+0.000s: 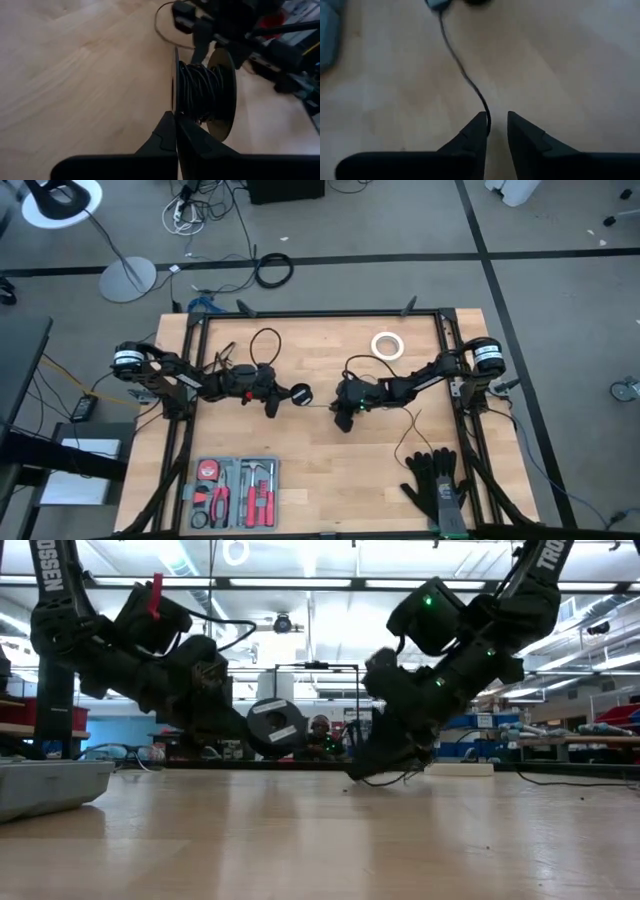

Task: Coil cords
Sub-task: Coil the black wire on the black spool

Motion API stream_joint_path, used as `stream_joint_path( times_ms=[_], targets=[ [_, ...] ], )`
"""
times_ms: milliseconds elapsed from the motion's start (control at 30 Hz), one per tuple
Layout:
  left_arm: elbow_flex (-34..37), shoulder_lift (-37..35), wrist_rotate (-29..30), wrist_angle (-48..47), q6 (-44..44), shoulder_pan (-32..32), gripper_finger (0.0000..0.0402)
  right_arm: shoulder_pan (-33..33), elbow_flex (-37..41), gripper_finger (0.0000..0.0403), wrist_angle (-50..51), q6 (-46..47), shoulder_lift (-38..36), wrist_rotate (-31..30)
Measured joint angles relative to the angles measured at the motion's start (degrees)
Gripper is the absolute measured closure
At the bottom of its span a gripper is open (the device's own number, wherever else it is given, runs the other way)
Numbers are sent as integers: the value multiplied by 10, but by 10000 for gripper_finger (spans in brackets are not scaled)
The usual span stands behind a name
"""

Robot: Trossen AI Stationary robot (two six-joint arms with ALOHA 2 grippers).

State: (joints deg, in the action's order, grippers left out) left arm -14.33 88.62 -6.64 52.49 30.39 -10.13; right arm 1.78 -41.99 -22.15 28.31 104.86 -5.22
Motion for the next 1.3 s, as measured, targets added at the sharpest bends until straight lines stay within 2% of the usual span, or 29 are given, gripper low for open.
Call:
stream_joint_path(
  times_ms=[267,600,733,833,933,1000,1300],
  targets=[
    [0,0,25,-46,-4,0,401,2,-1,327,16,-17,-2,41],
    [0,0,28,-47,-4,0,401,18,-1,327,22,-23,-3,77],
    [0,0,36,-44,-3,0,401,23,-3,328,38,-22,-4,54],
    [0,0,35,-43,-3,0,401,25,-21,335,104,-10,-5,1],
    [0,0,35,-43,-2,0,401,24,-38,379,153,-11,-5,-16],
    [0,0,25,-43,-3,0,402,22,-48,394,159,-24,-7,-20],
    [0,0,10,-56,-17,1,401,-20,-118,401,254,-14,-17,-56]
  ],
)
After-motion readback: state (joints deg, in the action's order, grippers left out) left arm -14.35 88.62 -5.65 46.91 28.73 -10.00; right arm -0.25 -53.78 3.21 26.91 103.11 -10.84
